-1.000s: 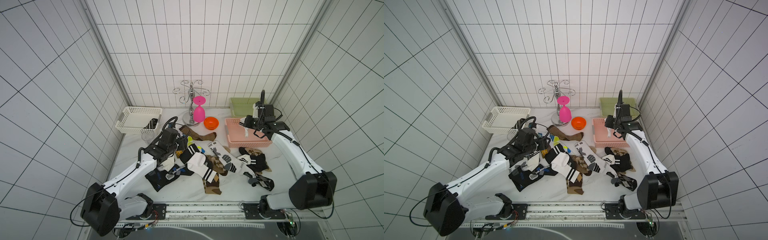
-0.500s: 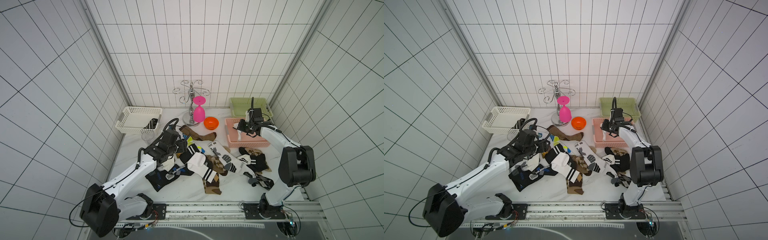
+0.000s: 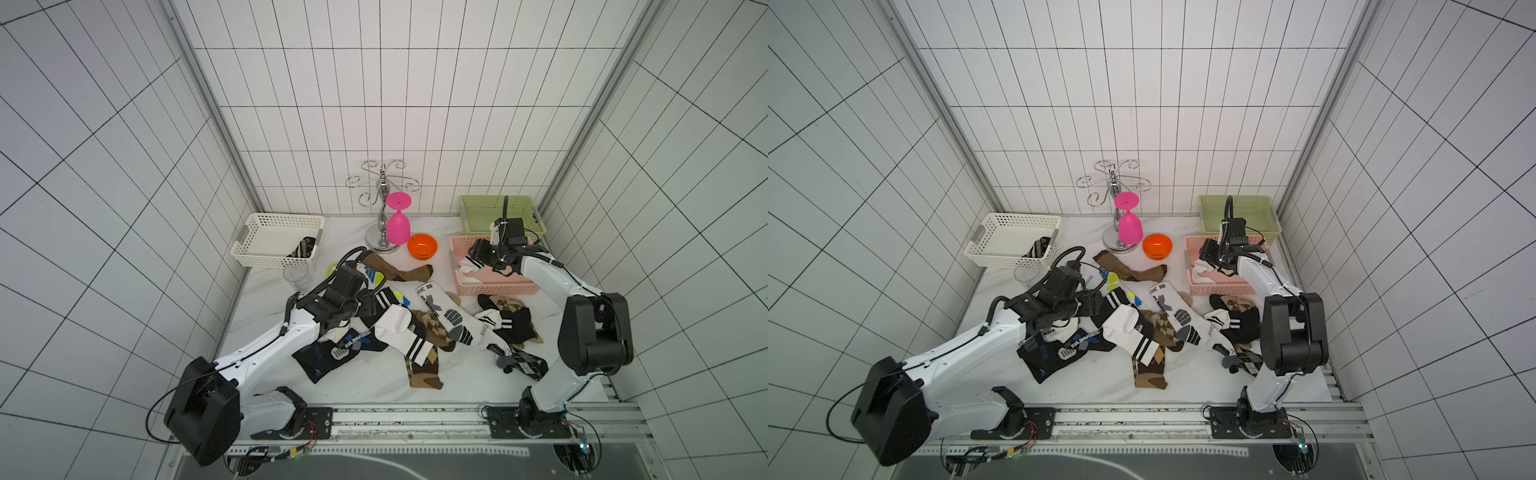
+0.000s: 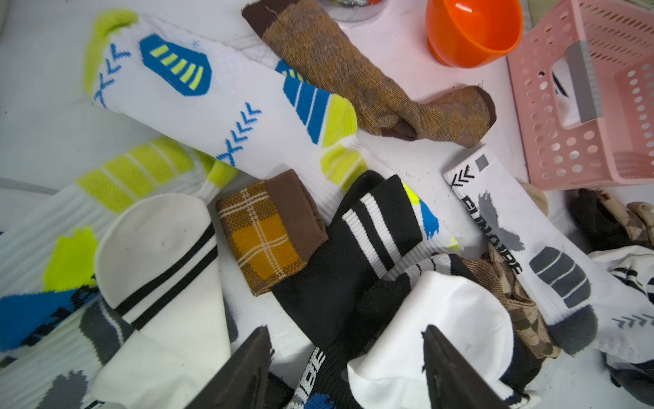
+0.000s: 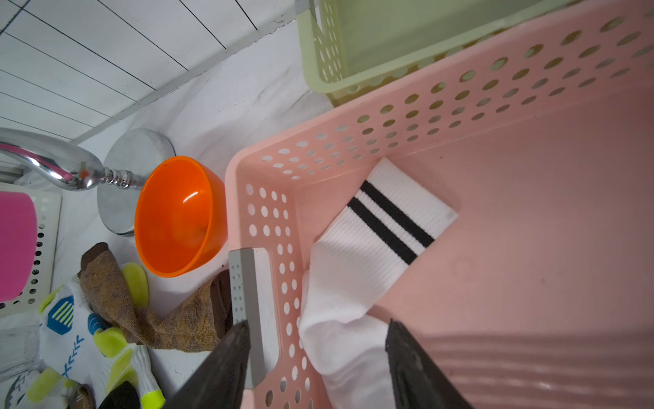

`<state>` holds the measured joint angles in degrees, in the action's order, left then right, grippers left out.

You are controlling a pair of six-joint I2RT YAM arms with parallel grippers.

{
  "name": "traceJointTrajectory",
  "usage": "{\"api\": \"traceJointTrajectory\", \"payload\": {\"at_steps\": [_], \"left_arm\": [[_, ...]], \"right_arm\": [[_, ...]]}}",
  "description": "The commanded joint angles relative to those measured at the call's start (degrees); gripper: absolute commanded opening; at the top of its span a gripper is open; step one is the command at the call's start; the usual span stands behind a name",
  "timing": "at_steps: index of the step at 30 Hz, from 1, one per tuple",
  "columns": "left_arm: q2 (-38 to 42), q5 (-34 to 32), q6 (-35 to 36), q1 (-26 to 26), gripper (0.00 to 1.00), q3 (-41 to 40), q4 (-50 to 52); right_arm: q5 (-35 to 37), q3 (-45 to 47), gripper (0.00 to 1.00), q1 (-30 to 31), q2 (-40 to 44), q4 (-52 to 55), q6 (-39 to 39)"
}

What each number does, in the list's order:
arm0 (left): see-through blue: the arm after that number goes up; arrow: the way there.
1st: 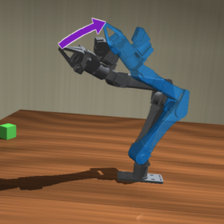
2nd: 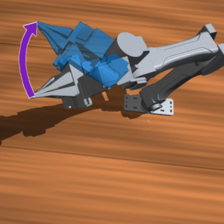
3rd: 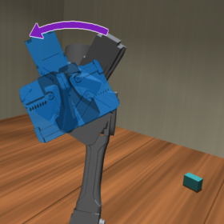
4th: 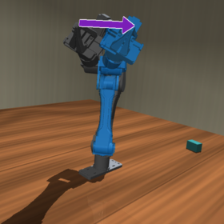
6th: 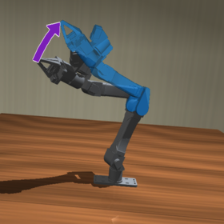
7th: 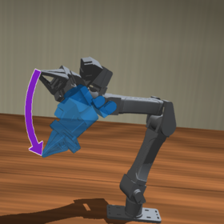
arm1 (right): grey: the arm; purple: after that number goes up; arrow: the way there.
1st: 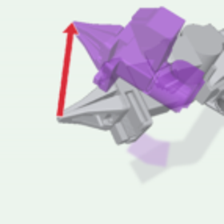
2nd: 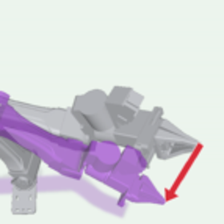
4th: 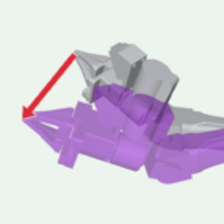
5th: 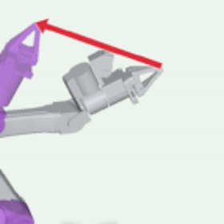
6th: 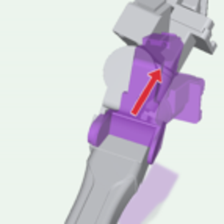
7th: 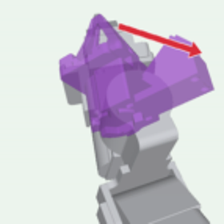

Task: Sort the socks into the basket by color
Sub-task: Place the sock in the bin, then pick up the sock at the center of the board.

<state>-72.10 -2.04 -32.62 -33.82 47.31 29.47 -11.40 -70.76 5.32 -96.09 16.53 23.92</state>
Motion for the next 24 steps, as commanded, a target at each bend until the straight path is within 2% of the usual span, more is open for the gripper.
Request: {"api": "traceJointTrajectory", "payload": {"at_steps": [1,3,6,21,24], "left_arm": [[-2.63,-0.6,-1.85,-1.1,0.69,-0.65,-0.65],[-4.18,-0.6,-2.51,-1.23,0.69,-0.64,-0.69],[-6.19,-0.68,-3.31,-1.19,0.69,-0.9,-1.71],[-19.02,-0.93,-6.86,-1.16,0.68,-0.46,-10.73],[-21.03,-1.23,-6.96,-1.19,0.65,0.15,-11.59]], "right_arm": [[-0.12,2.17,0.71,0.77,4.09,0.83,-0.41],[-0.13,1.86,0.75,1.44,5.46,2.22,-0.95],[0.24,1.44,0.88,2.62,7.67,3.23,-1.54],[-3.25,-0.78,0.89,4.53,12.03,6.1,-2.74],[-3.46,-0.87,0.89,4.62,12.59,6.64,-3.33]]}}
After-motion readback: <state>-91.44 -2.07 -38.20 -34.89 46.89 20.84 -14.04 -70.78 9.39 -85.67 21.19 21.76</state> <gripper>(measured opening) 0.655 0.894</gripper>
